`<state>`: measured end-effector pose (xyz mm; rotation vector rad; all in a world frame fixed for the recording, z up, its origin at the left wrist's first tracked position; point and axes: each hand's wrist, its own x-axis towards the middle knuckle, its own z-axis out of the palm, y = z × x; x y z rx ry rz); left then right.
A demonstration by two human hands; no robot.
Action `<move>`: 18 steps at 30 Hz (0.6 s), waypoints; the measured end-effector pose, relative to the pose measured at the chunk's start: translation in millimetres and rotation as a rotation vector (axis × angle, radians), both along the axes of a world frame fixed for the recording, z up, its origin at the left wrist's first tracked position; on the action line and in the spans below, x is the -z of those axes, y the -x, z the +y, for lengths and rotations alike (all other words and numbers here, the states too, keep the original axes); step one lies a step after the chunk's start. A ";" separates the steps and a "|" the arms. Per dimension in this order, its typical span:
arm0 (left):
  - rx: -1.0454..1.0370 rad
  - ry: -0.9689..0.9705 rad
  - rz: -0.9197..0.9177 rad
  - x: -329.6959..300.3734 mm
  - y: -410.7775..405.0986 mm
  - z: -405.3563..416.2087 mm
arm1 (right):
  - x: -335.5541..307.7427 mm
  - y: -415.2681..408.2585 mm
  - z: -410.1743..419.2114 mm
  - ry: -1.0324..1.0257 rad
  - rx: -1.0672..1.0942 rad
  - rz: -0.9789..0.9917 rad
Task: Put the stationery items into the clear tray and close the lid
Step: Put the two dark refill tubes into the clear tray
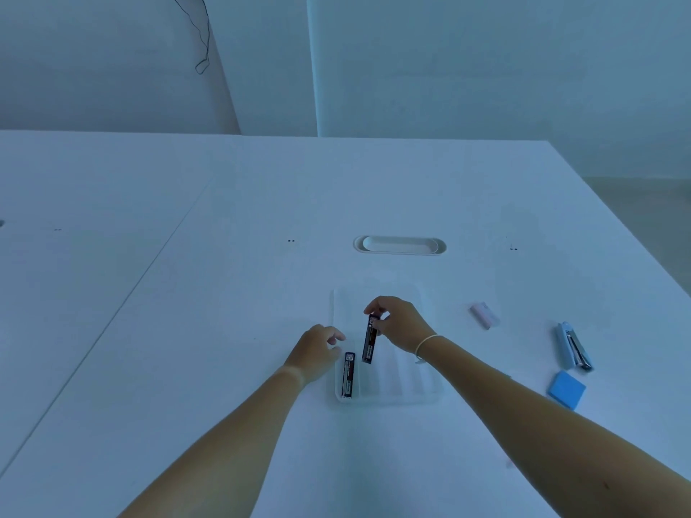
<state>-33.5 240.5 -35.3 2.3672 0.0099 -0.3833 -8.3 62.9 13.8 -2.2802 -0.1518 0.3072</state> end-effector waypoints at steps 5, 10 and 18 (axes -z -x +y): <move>-0.031 -0.006 -0.037 -6.9 -3.8 12.5 | 10.9 6.7 19.1 0.009 -0.057 0.014; -0.047 -0.013 -0.065 -13.7 -5.0 18.4 | 25.7 16.8 31.1 0.031 -0.069 0.034; -0.032 -0.023 -0.094 -23.3 -8.1 12.7 | 31.7 24.5 19.7 0.157 -0.098 -0.064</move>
